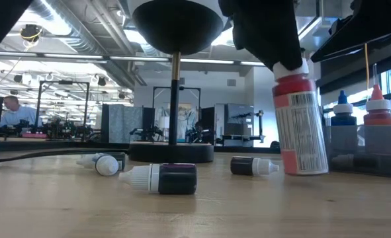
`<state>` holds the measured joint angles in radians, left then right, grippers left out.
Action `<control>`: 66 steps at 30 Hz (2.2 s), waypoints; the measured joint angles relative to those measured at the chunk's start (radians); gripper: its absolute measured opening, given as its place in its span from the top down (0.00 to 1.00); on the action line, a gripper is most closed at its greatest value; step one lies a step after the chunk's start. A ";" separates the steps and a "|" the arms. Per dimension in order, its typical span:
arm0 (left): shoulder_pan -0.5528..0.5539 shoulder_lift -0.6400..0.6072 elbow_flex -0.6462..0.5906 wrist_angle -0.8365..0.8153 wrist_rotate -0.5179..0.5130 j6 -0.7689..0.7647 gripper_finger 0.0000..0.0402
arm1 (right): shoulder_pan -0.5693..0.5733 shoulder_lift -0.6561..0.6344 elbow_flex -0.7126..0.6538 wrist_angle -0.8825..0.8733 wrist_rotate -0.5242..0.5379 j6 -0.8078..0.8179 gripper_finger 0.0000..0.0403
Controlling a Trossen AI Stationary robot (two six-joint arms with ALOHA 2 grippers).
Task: Pick & Place food coloring
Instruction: Put the large pink food coloring bottle into the black container
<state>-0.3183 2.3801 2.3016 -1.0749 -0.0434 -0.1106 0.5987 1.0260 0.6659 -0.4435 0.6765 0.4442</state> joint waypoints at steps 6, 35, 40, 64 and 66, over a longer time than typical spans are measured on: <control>0.002 0.018 0.002 0.004 0.016 -0.010 0.68 | 0.000 0.000 0.000 0.000 0.000 0.000 0.51; 0.002 0.015 0.038 -0.070 0.066 -0.009 0.46 | 0.000 0.000 0.000 -0.005 -0.001 0.024 0.51; -0.011 -0.065 0.046 -0.116 0.052 -0.023 0.46 | 0.000 0.000 0.000 -0.004 -0.010 0.027 0.51; -0.232 -0.506 0.043 -0.194 -0.325 0.135 0.46 | 0.001 0.025 -0.001 0.243 -0.157 -0.127 0.51; -0.238 -0.581 0.043 -0.239 -0.400 0.154 0.46 | 0.002 0.043 -0.001 0.284 -0.169 -0.161 0.51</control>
<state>-0.5560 1.7992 2.3444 -1.3134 -0.4436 0.0431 0.6003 1.0692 0.6650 -0.1594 0.5071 0.2828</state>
